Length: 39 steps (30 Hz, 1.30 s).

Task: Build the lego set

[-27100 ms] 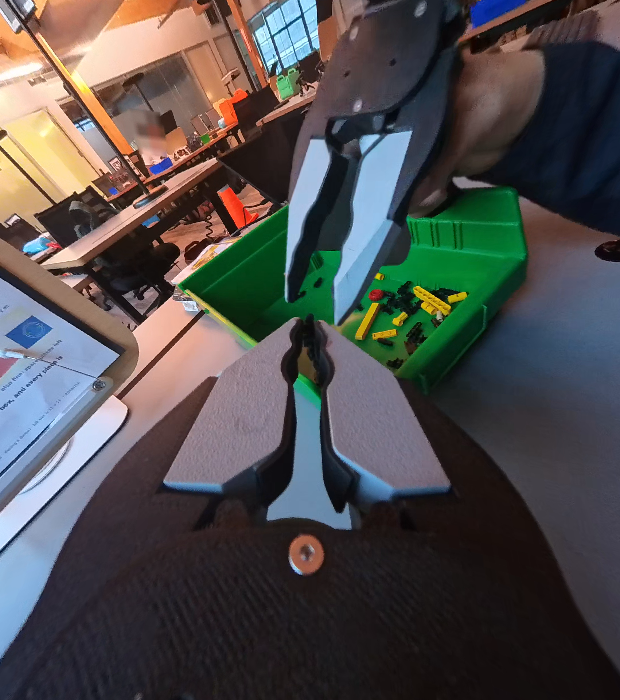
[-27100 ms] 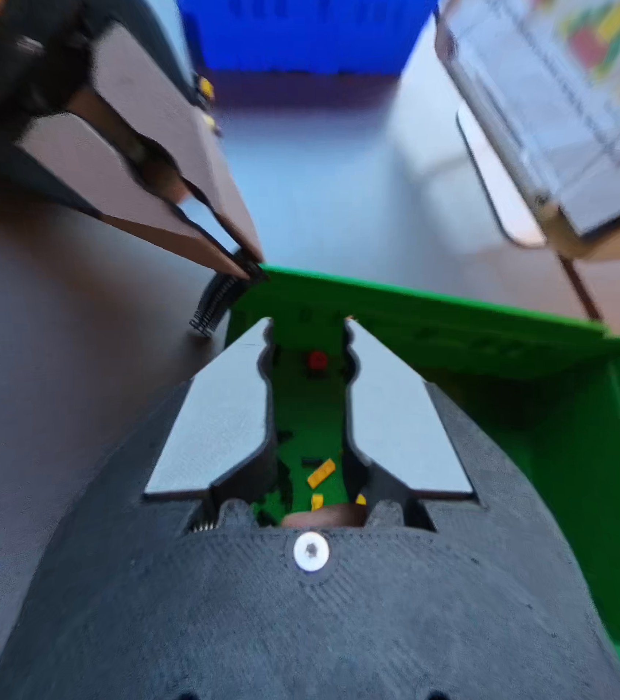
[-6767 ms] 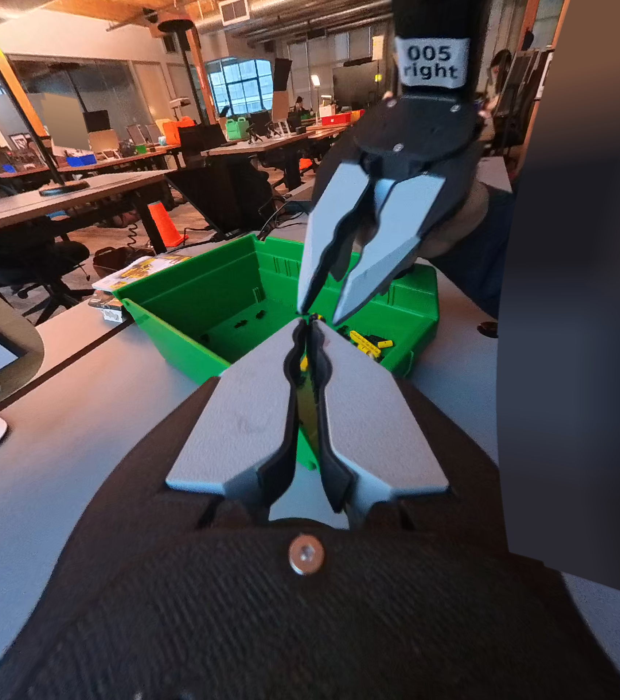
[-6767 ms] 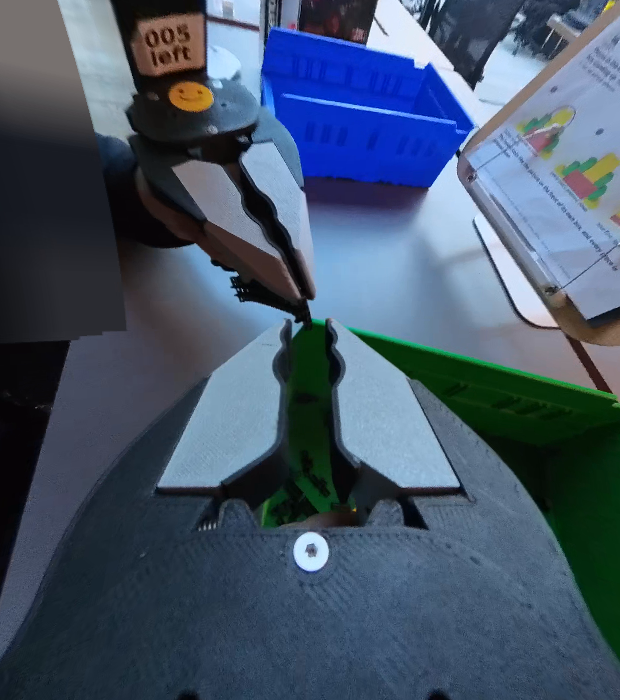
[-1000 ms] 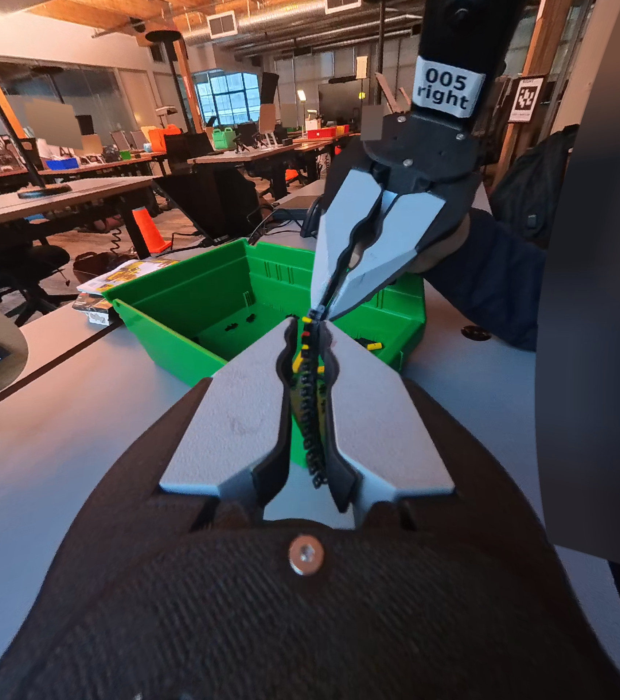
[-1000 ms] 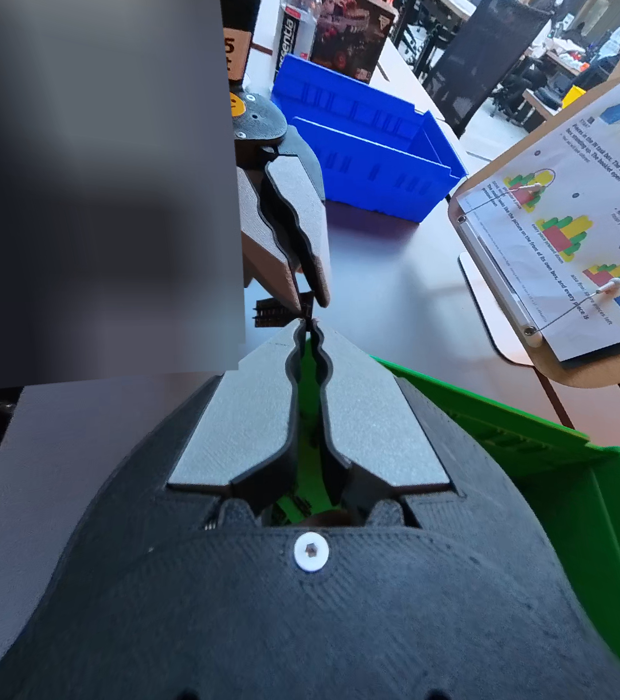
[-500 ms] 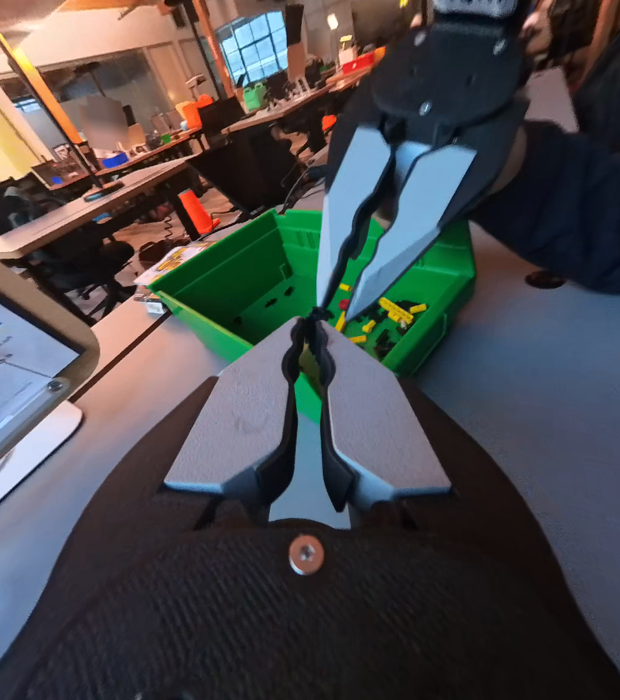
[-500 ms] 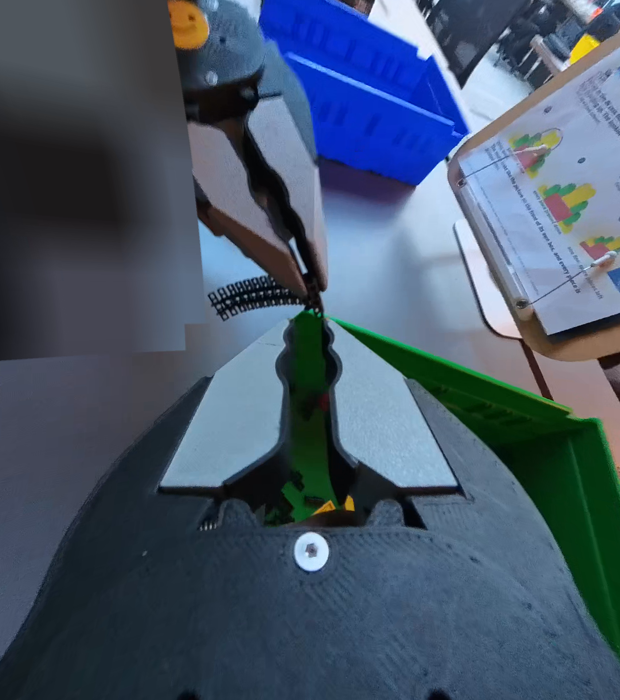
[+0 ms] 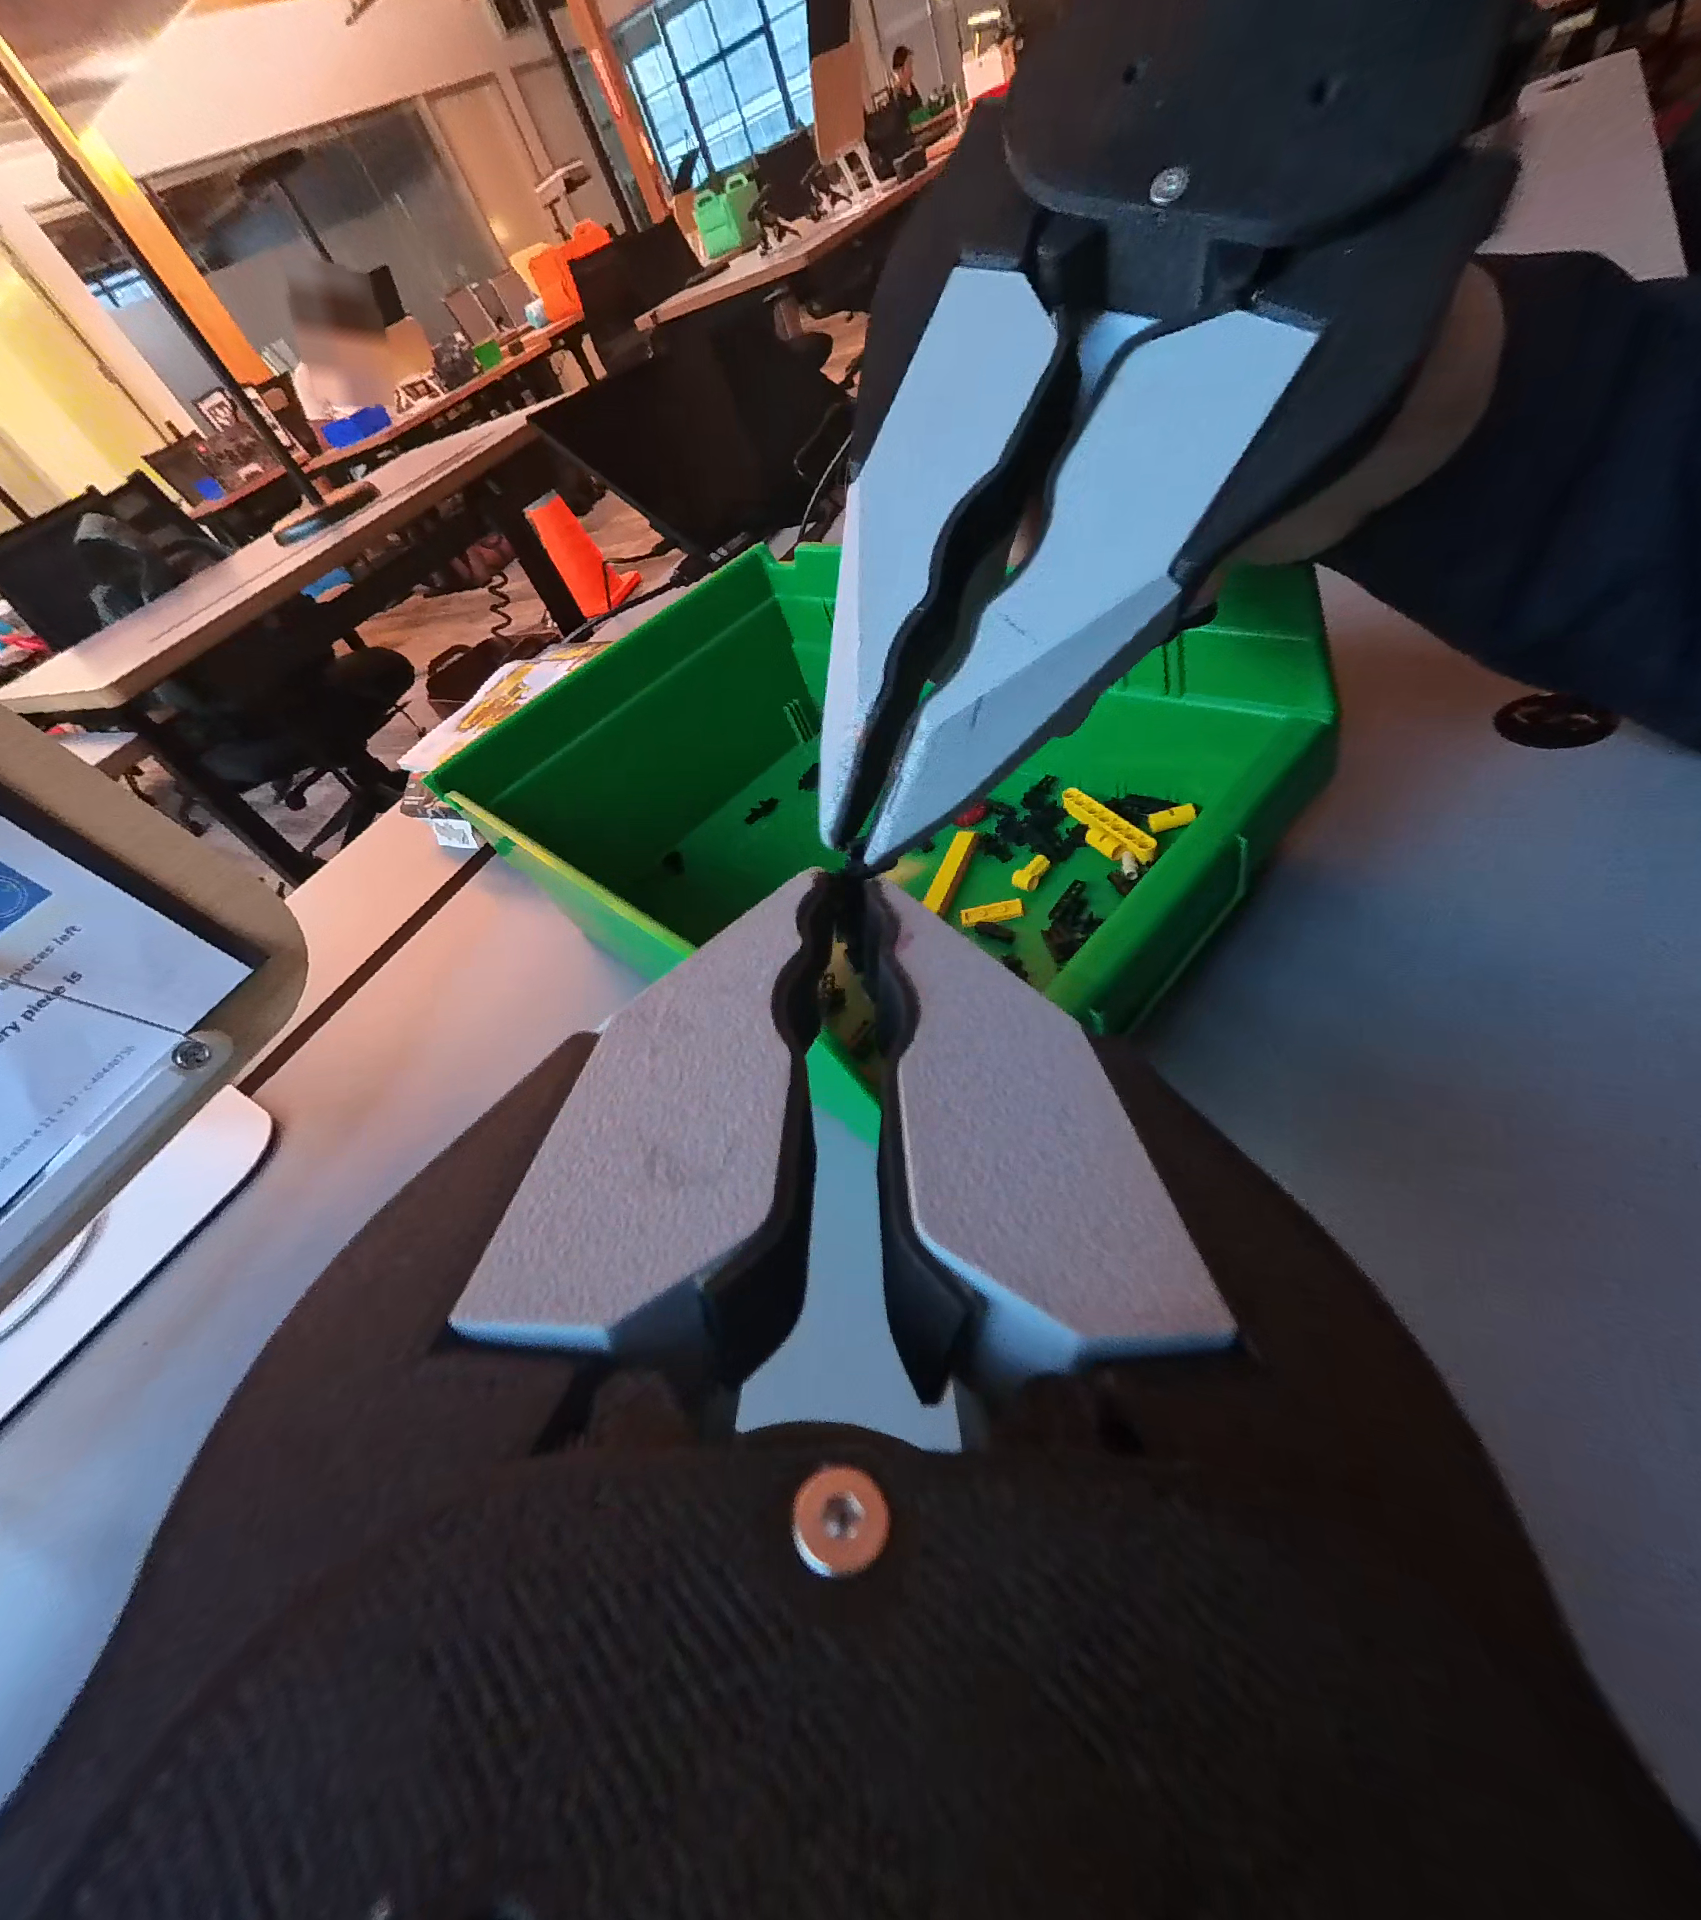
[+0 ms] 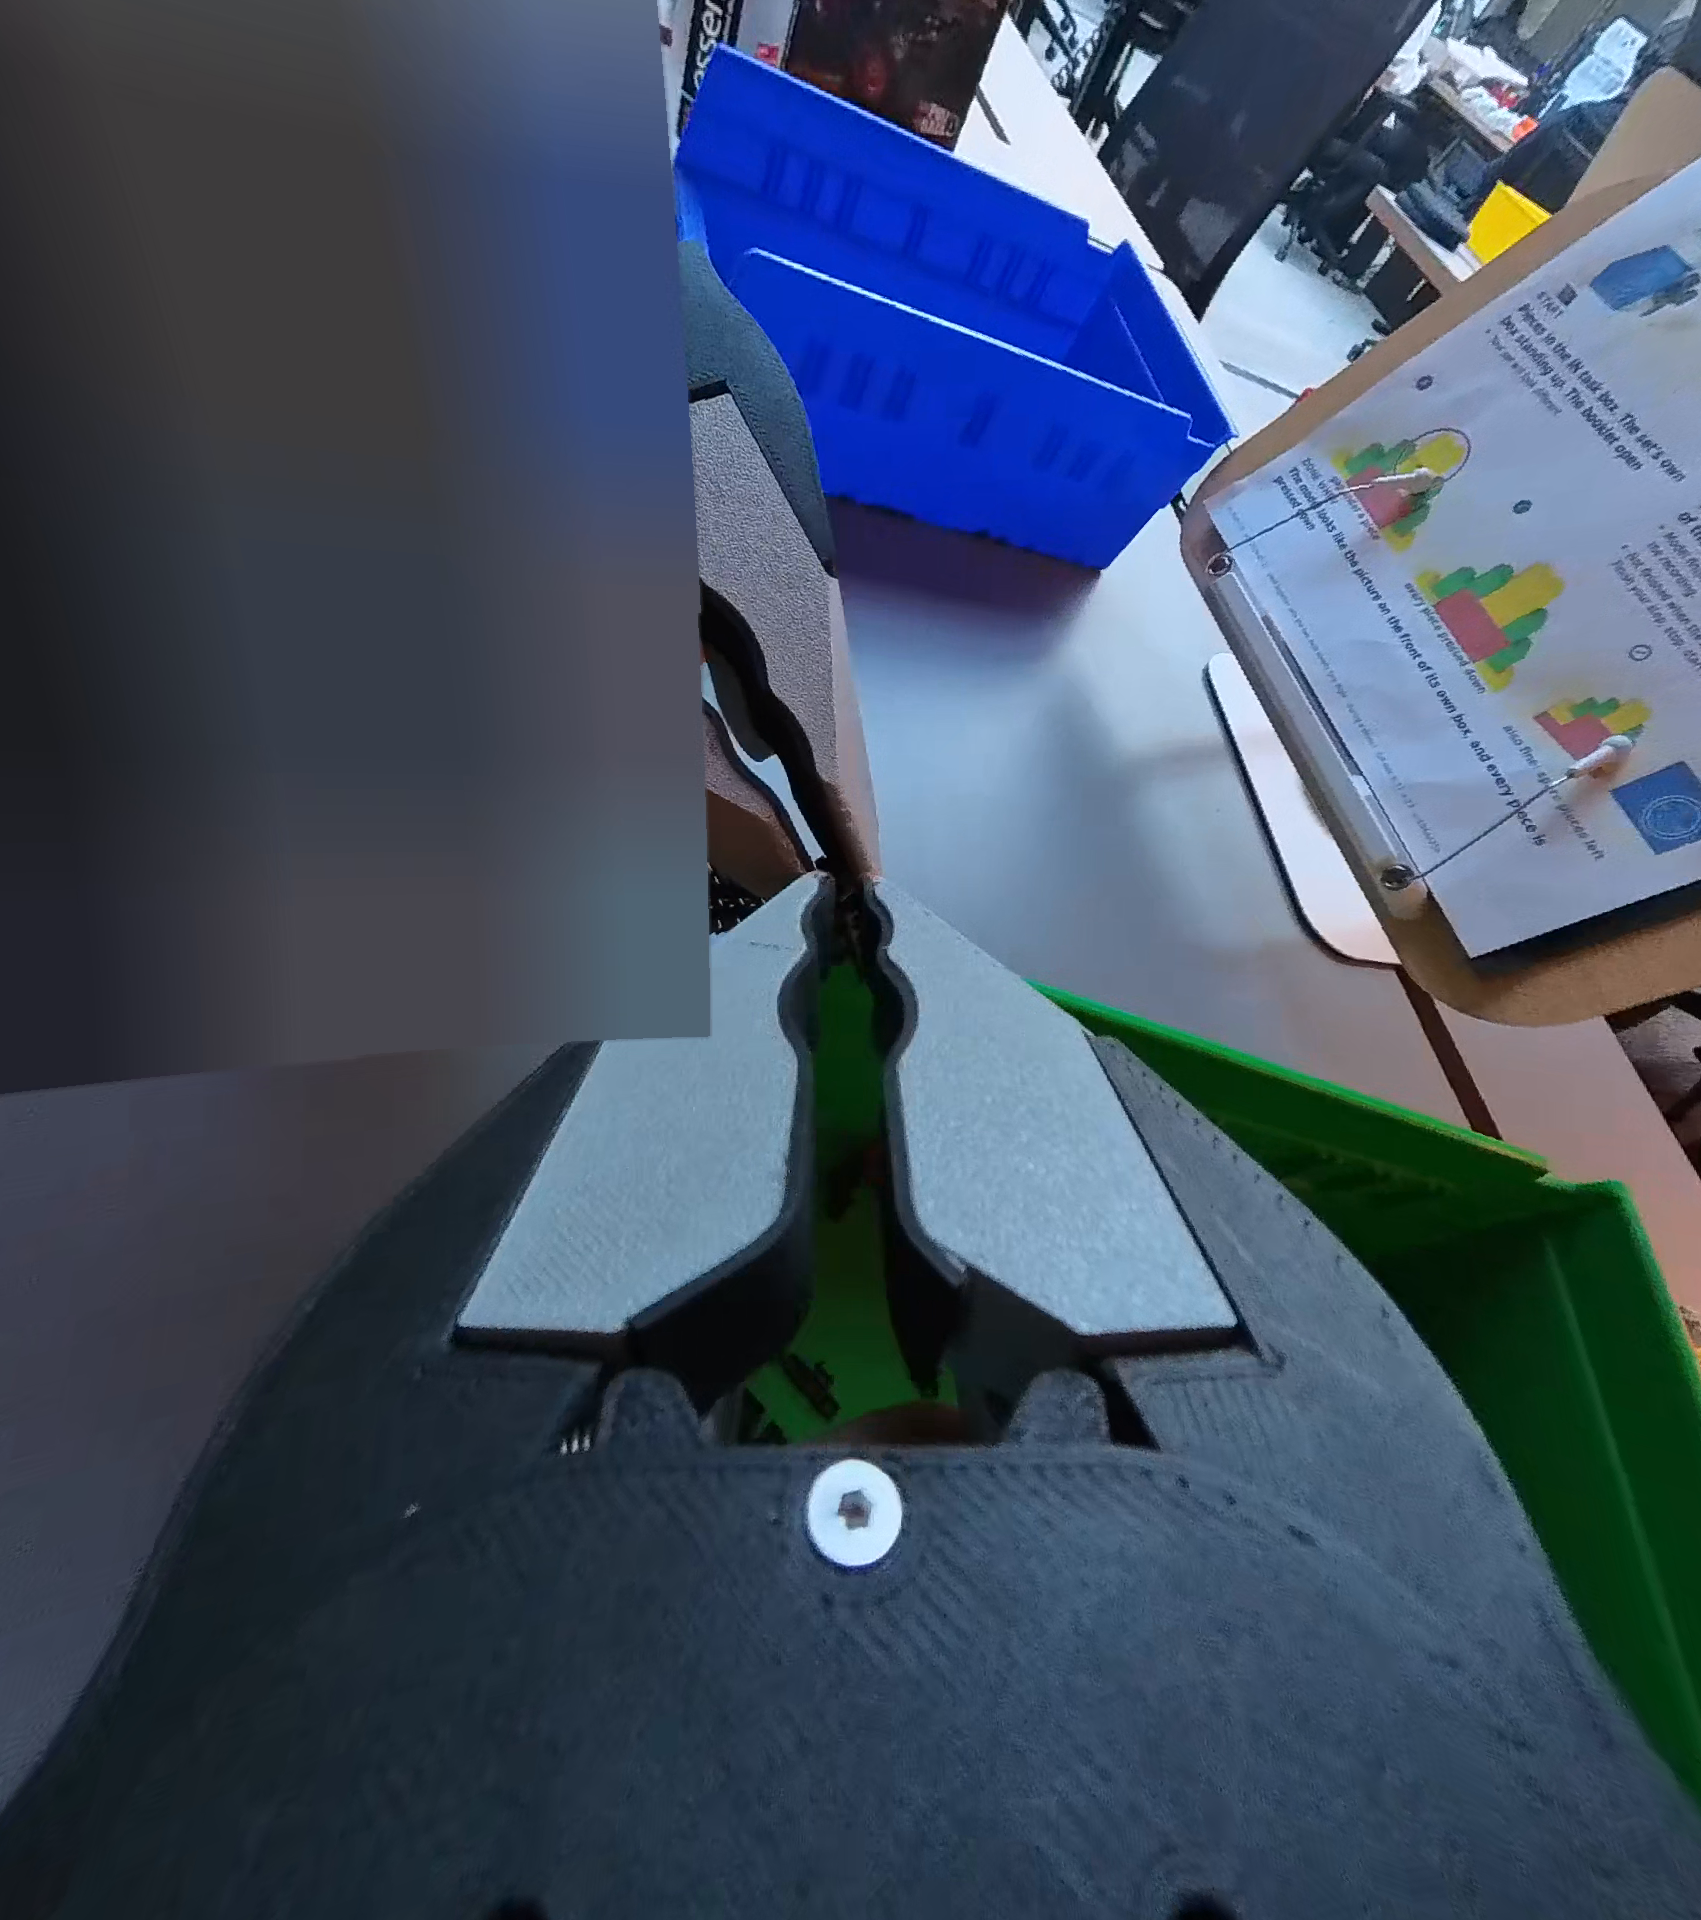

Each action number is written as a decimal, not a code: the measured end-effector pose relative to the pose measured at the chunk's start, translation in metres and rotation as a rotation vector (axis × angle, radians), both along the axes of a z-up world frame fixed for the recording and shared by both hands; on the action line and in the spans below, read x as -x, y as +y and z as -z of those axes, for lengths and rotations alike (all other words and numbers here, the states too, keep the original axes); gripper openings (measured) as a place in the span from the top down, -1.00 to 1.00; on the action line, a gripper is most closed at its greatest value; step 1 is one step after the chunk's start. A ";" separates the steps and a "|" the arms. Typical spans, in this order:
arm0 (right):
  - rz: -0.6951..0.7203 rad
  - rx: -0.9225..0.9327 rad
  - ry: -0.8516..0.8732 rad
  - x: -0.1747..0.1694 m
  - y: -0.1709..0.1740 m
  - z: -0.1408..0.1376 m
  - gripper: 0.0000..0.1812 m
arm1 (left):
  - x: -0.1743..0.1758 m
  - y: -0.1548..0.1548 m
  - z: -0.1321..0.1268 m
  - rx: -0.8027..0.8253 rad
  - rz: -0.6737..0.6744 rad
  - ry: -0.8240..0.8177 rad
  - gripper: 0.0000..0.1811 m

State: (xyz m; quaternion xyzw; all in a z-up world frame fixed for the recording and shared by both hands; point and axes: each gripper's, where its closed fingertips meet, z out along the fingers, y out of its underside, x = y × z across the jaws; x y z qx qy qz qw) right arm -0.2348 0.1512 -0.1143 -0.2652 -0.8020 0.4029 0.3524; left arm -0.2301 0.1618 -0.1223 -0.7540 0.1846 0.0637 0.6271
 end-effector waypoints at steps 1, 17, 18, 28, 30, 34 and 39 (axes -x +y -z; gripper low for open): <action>0.002 0.005 0.002 0.001 0.000 -0.001 1.00 | 0.000 0.000 0.000 -0.002 -0.002 0.002 0.98; 0.169 0.193 -0.085 0.007 0.044 -0.010 1.00 | 0.008 0.000 -0.005 -0.045 -0.036 -0.009 0.98; 0.213 0.155 -0.092 0.010 0.053 -0.004 0.85 | 0.008 0.001 -0.003 -0.039 -0.038 -0.012 0.98; 0.248 0.257 -0.231 0.012 0.057 0.011 0.91 | 0.007 0.003 0.001 -0.024 -0.032 -0.014 0.98; 0.209 0.242 -0.197 0.011 0.052 0.008 0.72 | 0.007 0.003 0.002 -0.020 -0.033 -0.010 0.98; 0.040 0.156 -0.130 0.000 0.017 0.003 0.77 | 0.001 0.002 0.000 -0.029 -0.004 -0.011 0.98; -0.004 0.024 -0.077 -0.003 0.004 0.010 0.96 | -0.008 -0.002 -0.009 -0.050 0.071 -0.118 0.98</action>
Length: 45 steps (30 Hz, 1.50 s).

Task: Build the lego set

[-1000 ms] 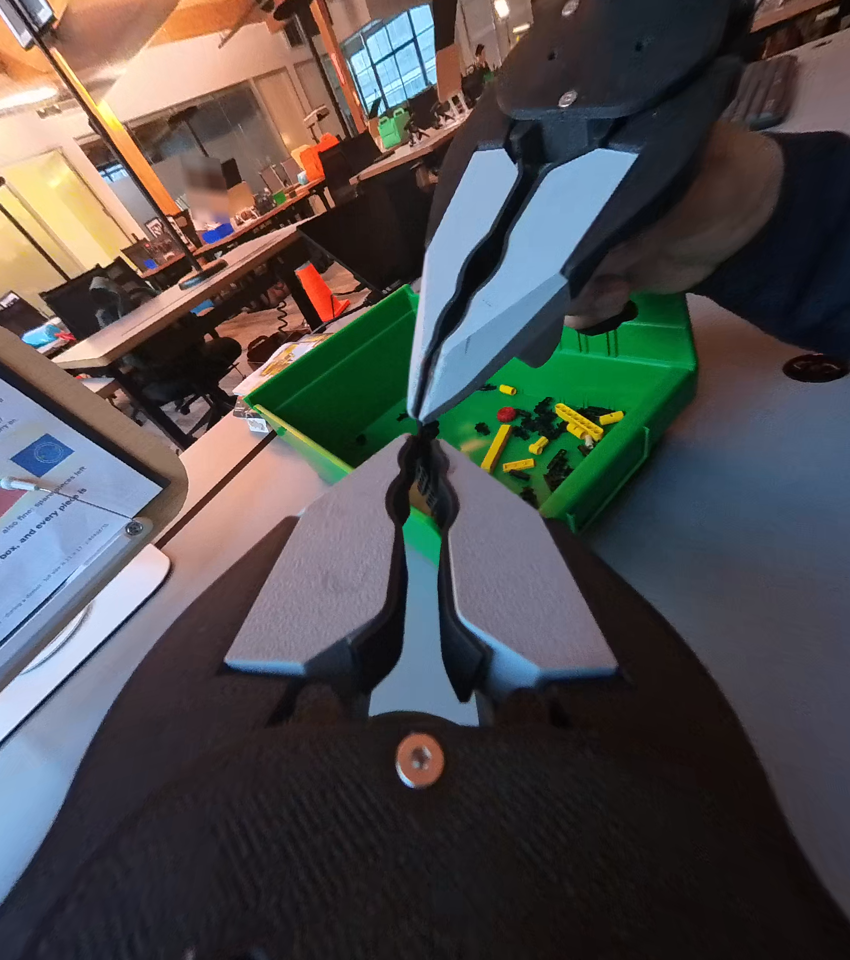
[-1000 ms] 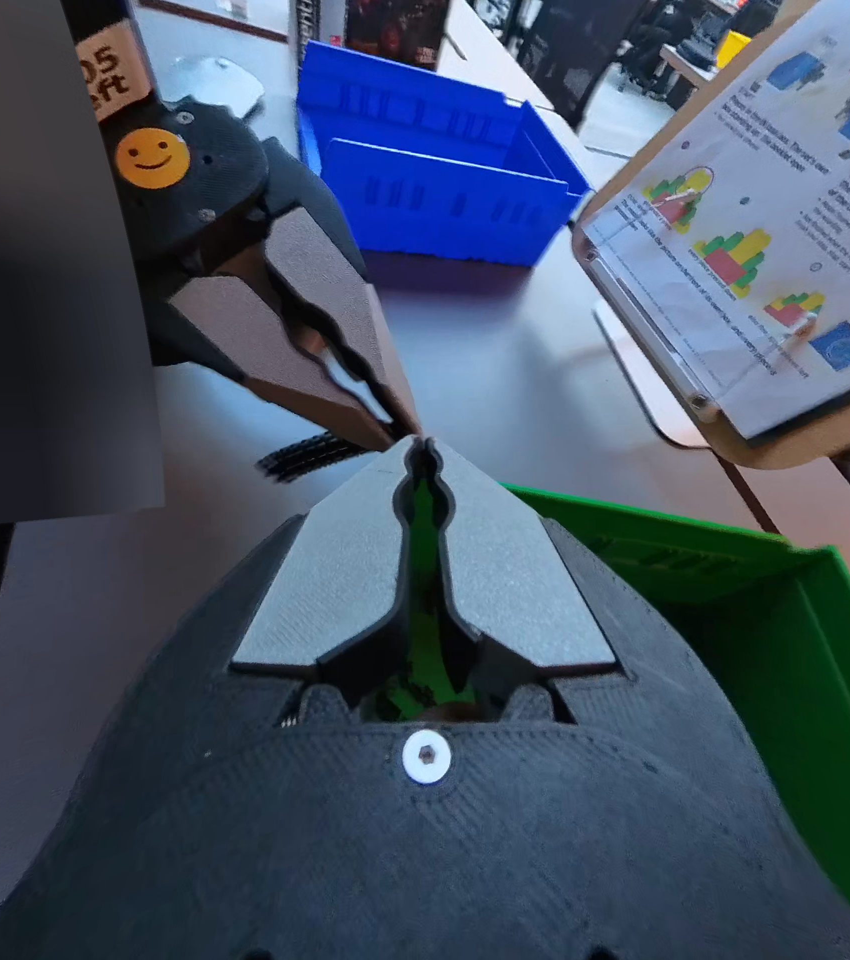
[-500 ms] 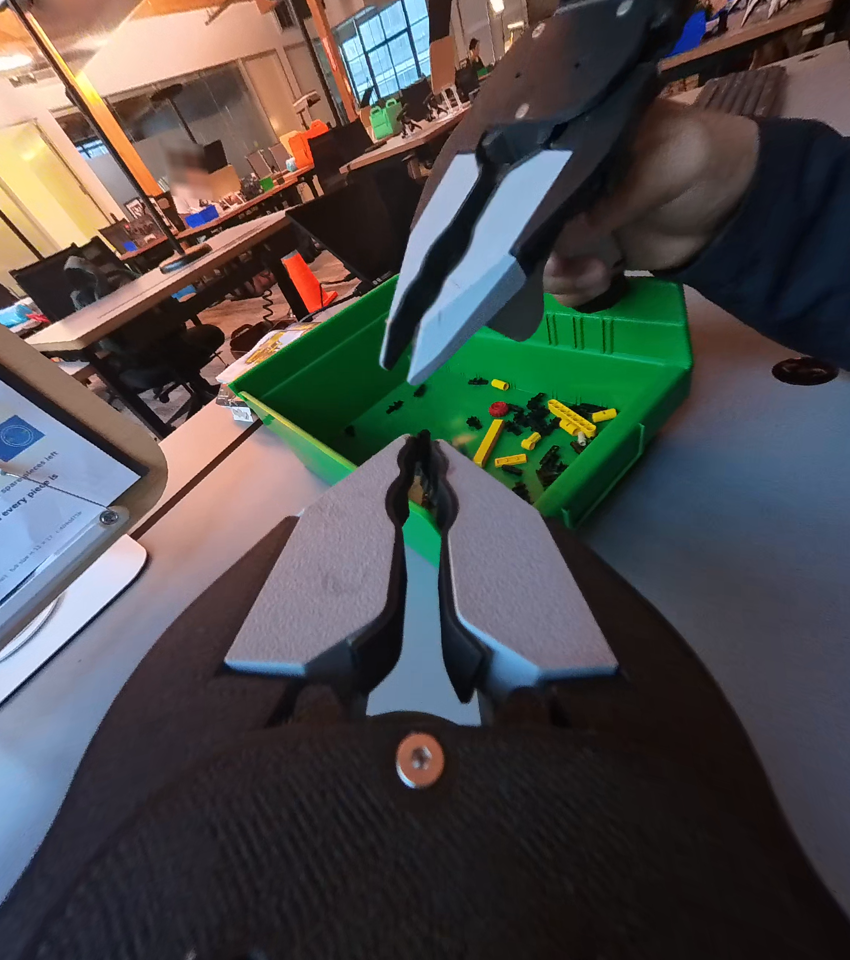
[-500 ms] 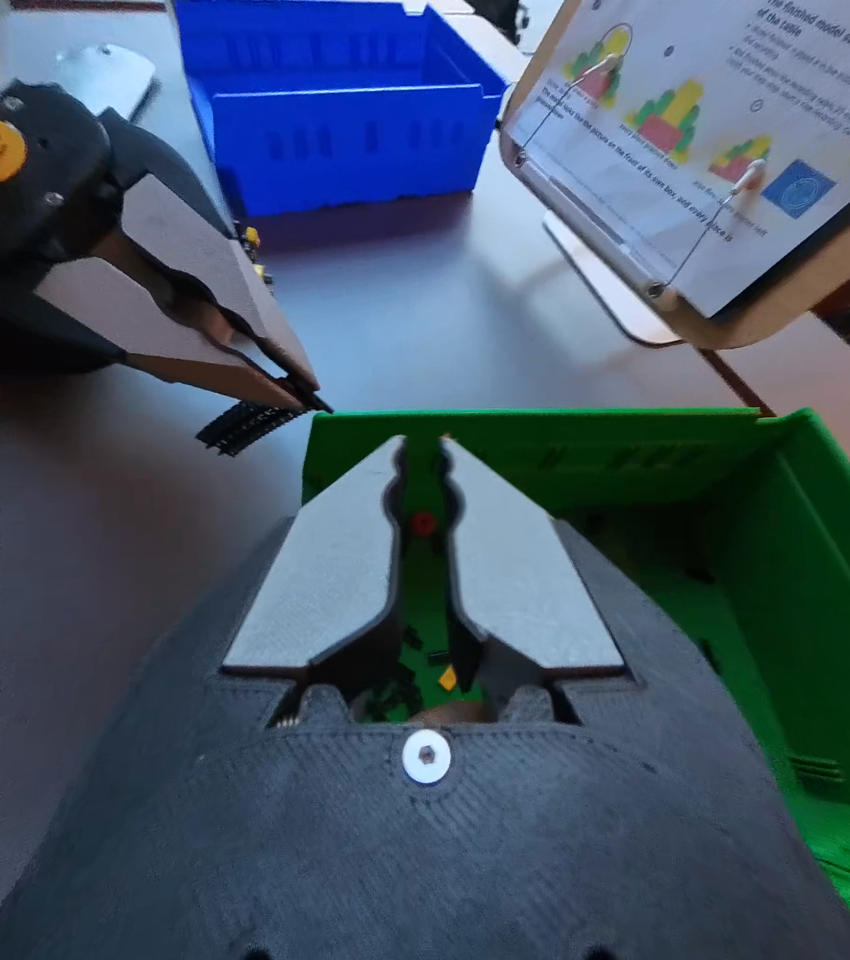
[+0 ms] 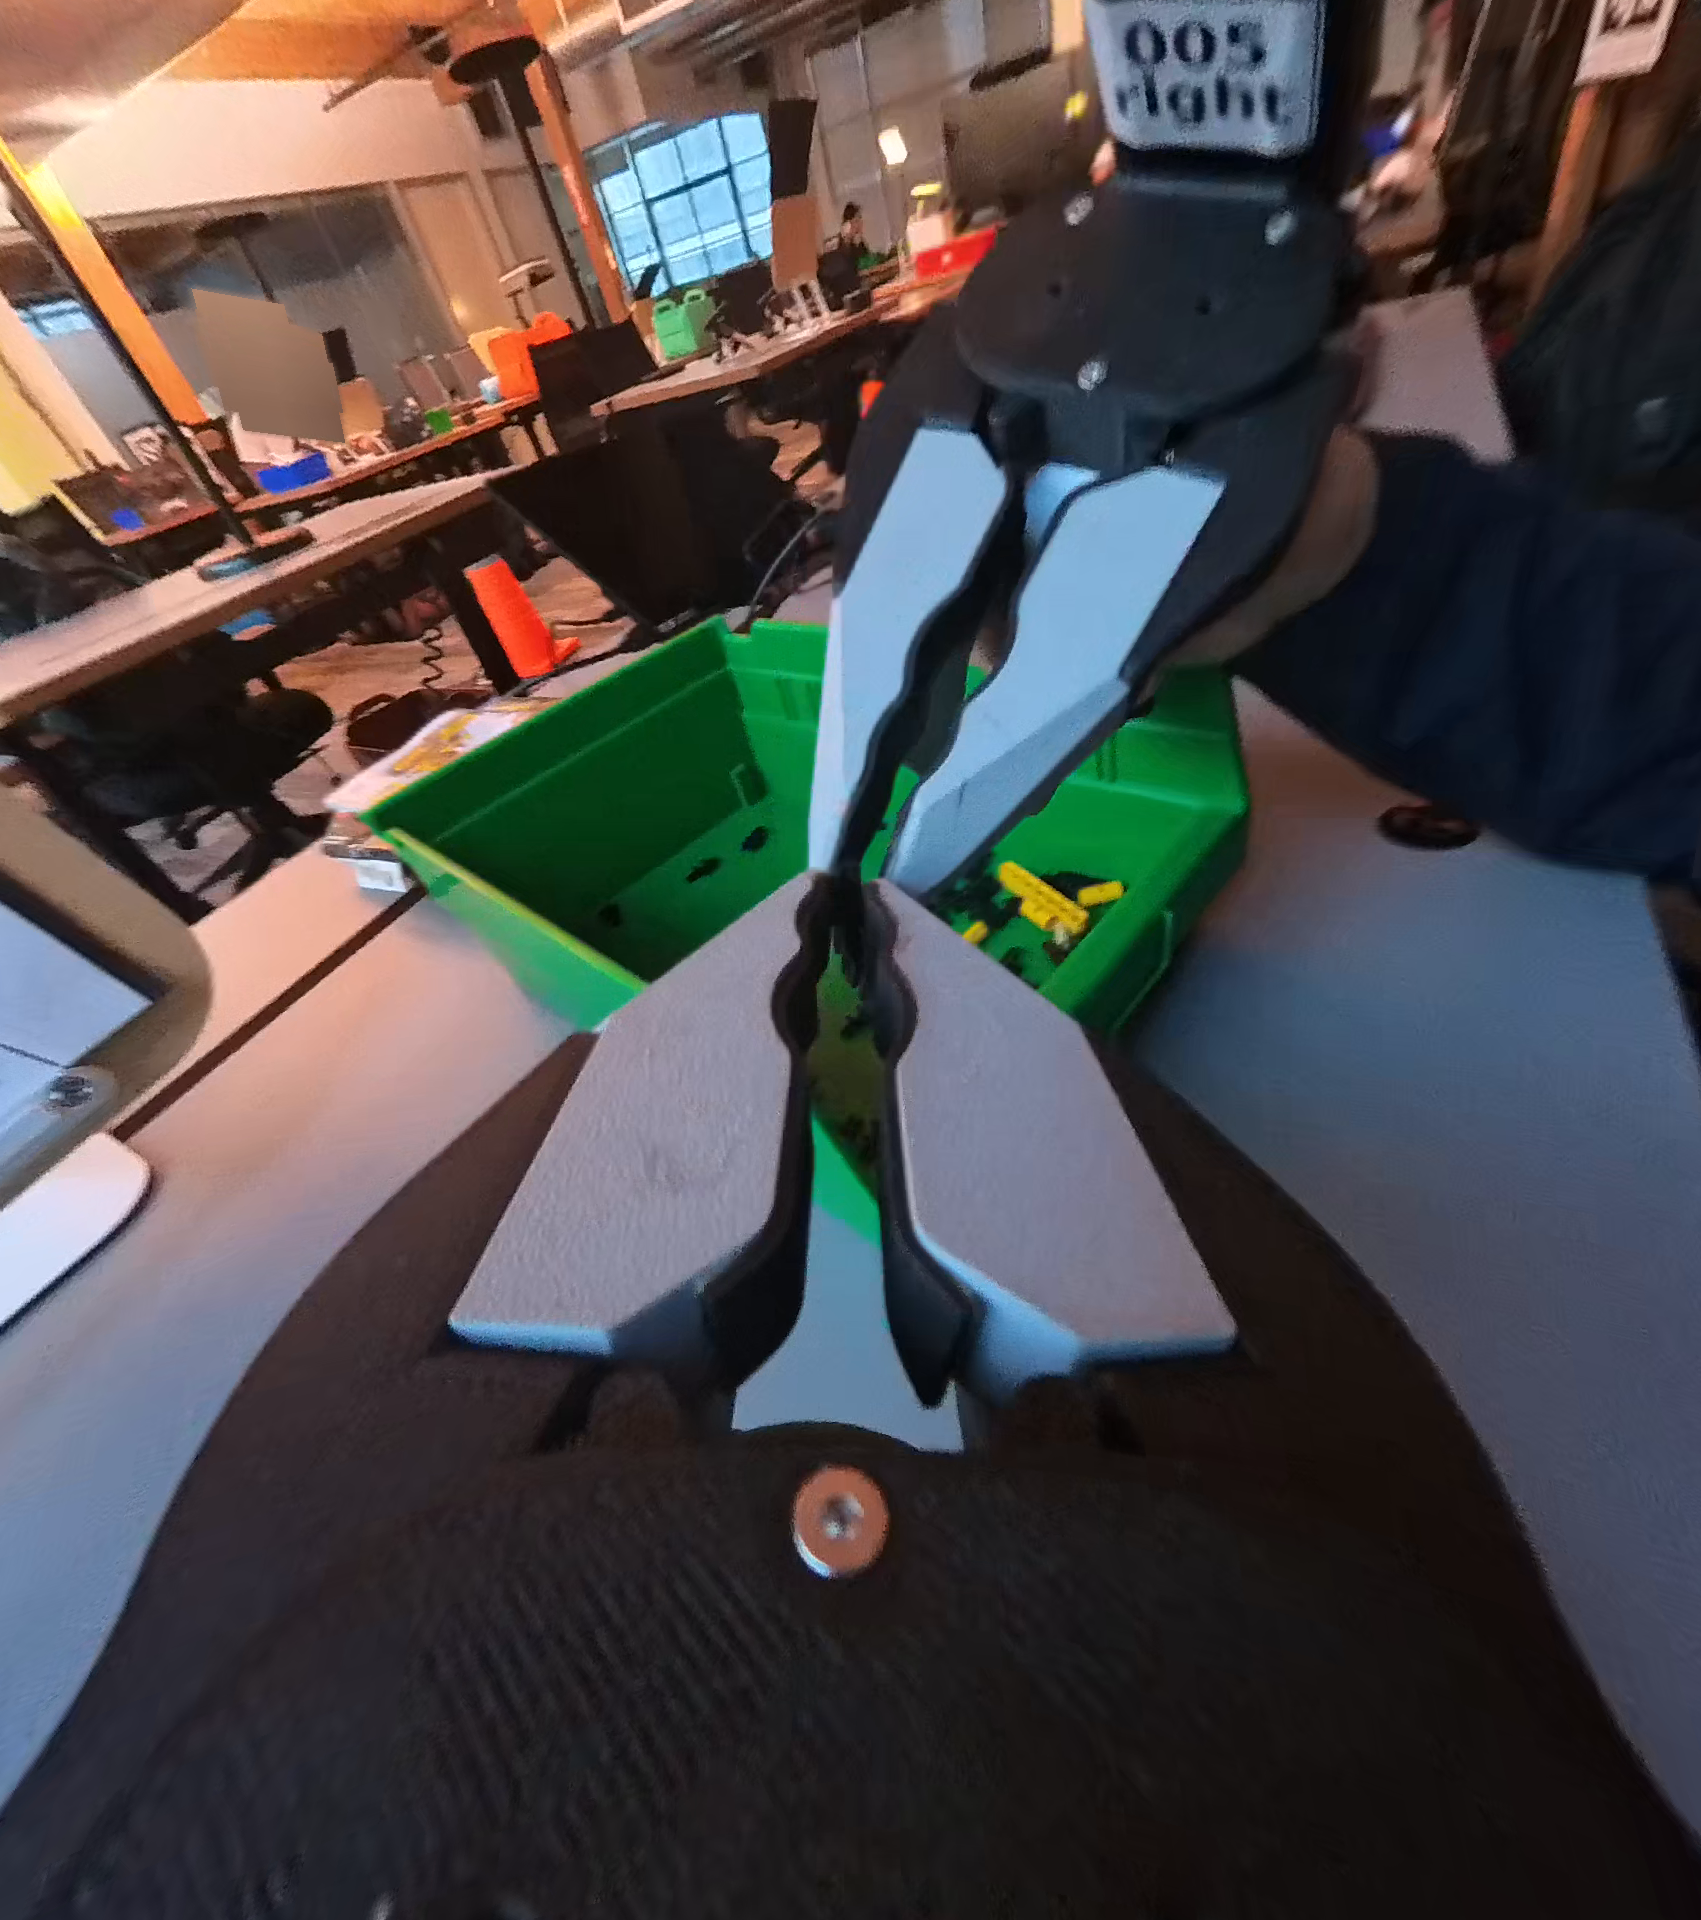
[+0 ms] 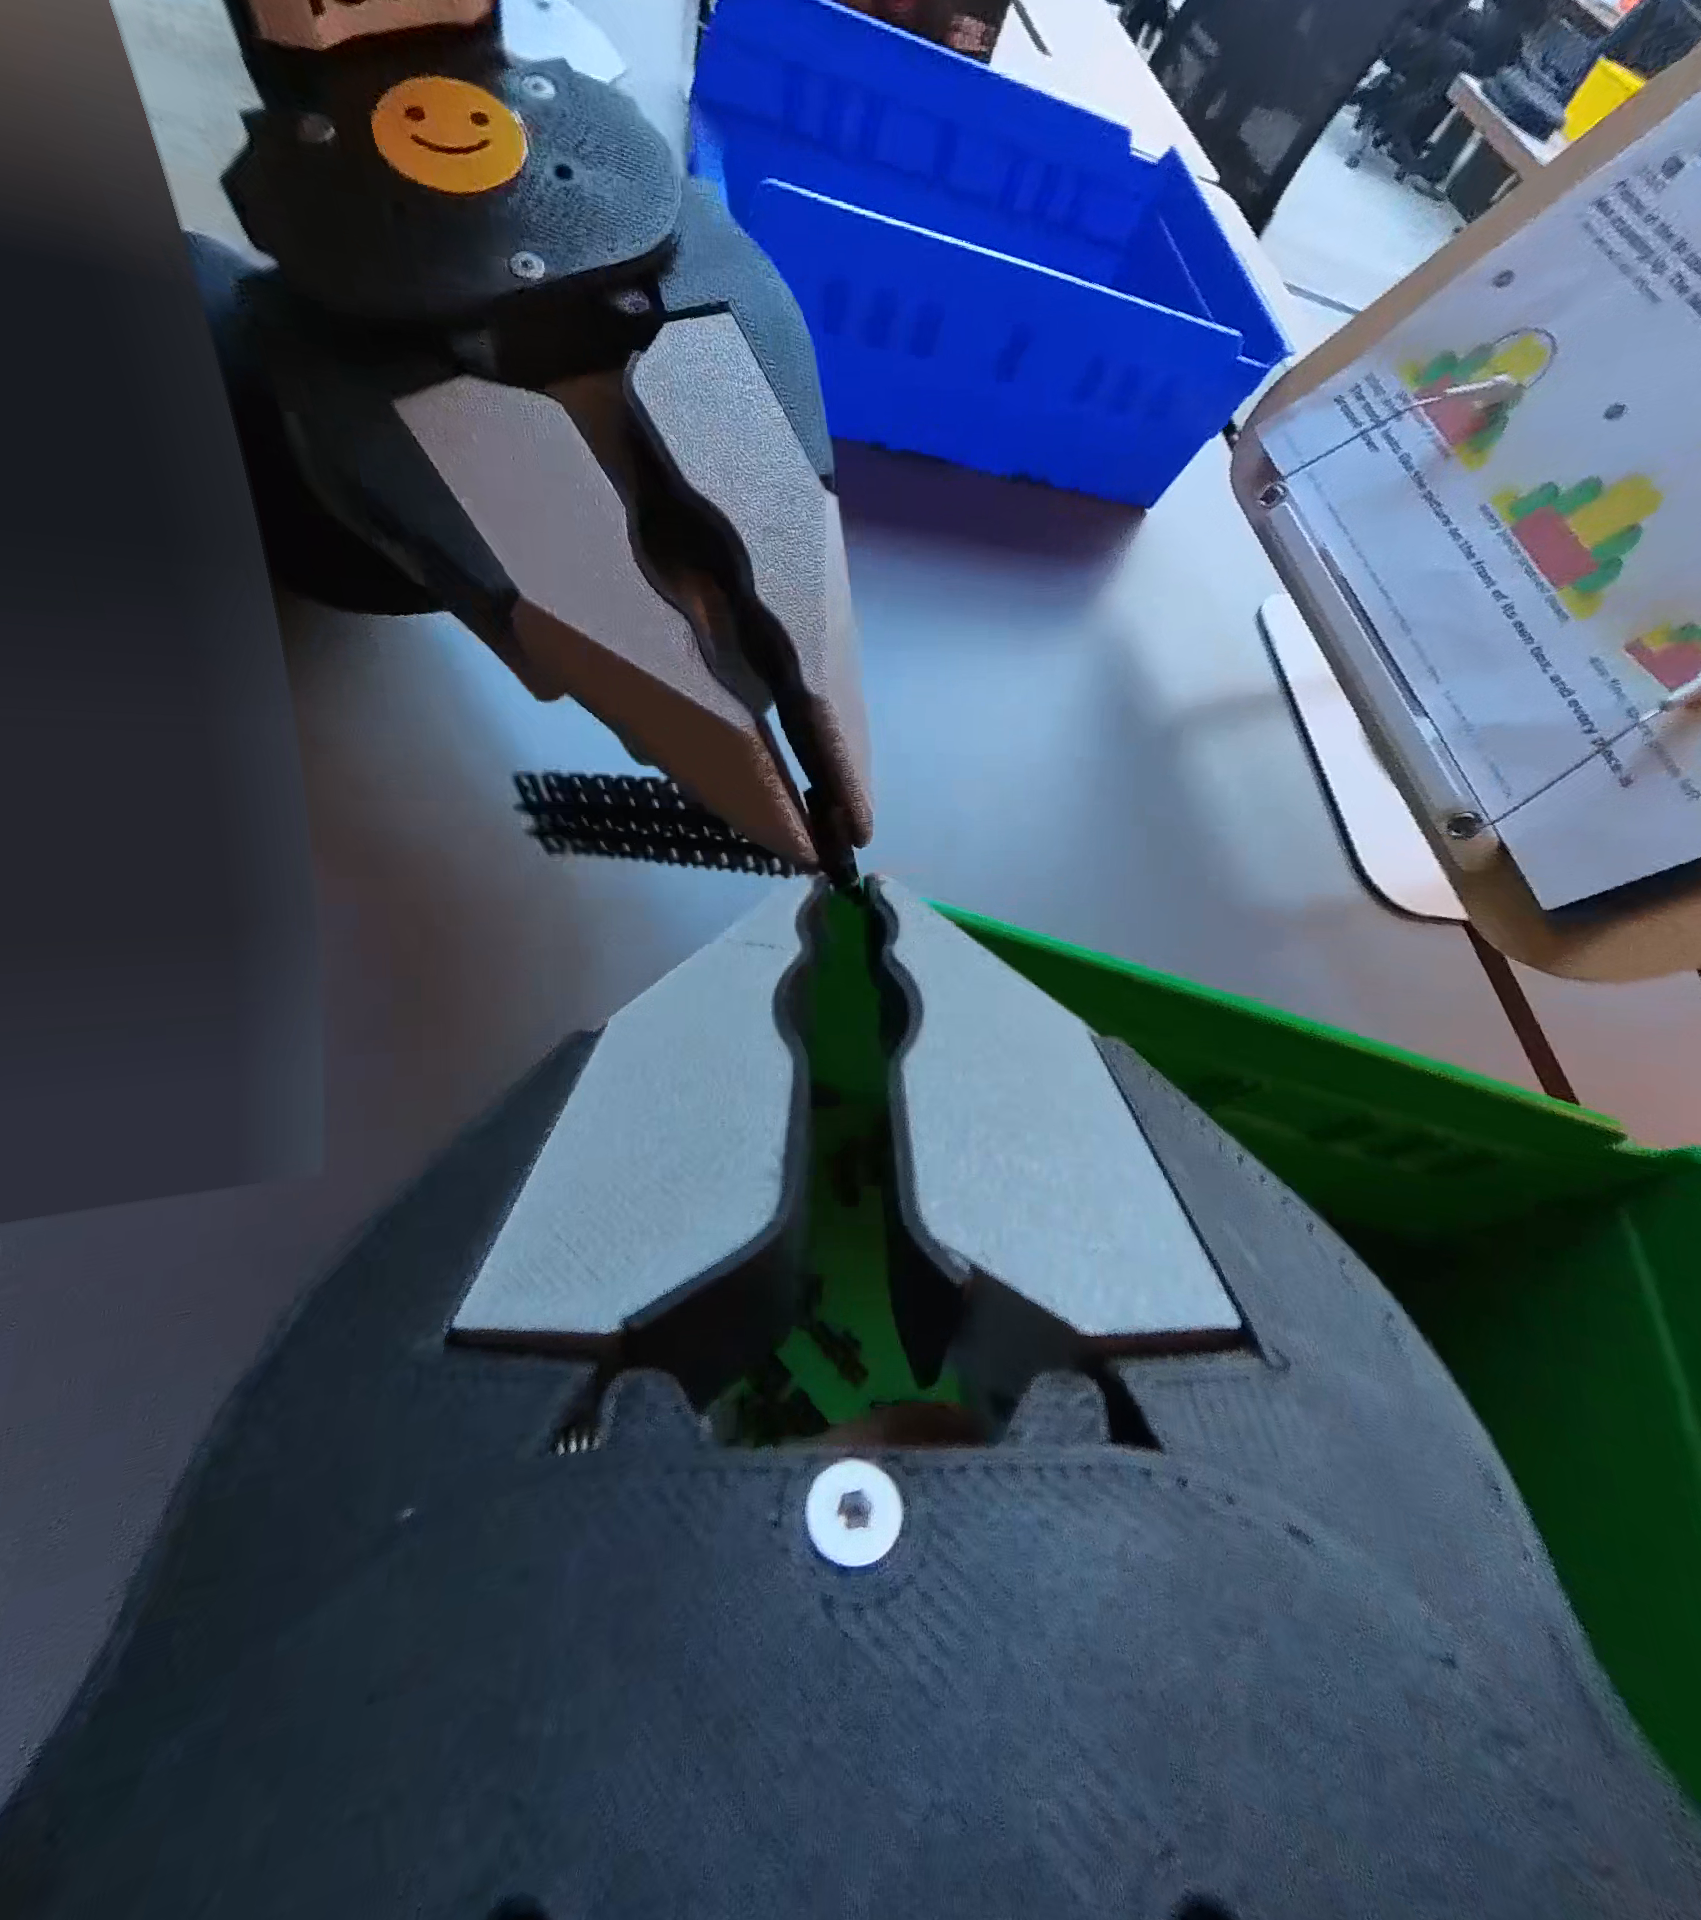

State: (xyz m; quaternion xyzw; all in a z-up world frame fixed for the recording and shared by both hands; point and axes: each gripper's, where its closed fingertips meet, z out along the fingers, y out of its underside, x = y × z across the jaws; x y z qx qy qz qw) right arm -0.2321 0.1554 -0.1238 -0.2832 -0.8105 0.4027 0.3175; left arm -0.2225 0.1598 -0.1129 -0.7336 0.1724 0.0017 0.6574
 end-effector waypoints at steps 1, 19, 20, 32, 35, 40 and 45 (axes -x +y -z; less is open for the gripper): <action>0.002 -0.006 0.012 0.001 -0.001 -0.001 0.96 | 0.000 -0.001 -0.002 0.000 0.011 -0.035 0.98; -0.007 0.066 -0.007 0.001 0.000 -0.004 1.00 | 0.005 -0.005 -0.008 0.003 0.046 -0.119 0.98; -0.002 0.047 -0.020 0.001 0.001 0.000 0.99 | 0.005 -0.005 -0.008 -0.003 0.042 -0.105 0.98; -0.014 0.097 0.040 -0.003 -0.001 -0.020 0.83 | 0.007 0.000 0.000 0.012 -0.039 0.025 0.98; 0.003 0.080 0.034 0.000 -0.003 -0.016 0.97 | 0.007 0.001 0.001 0.012 -0.046 0.027 0.98; -0.001 0.060 0.047 0.000 -0.002 -0.016 0.99 | 0.007 0.001 0.000 0.007 -0.050 0.033 0.98; 0.089 0.080 0.035 0.007 0.014 -0.019 1.00 | 0.012 0.001 -0.004 -0.022 -0.084 0.045 0.98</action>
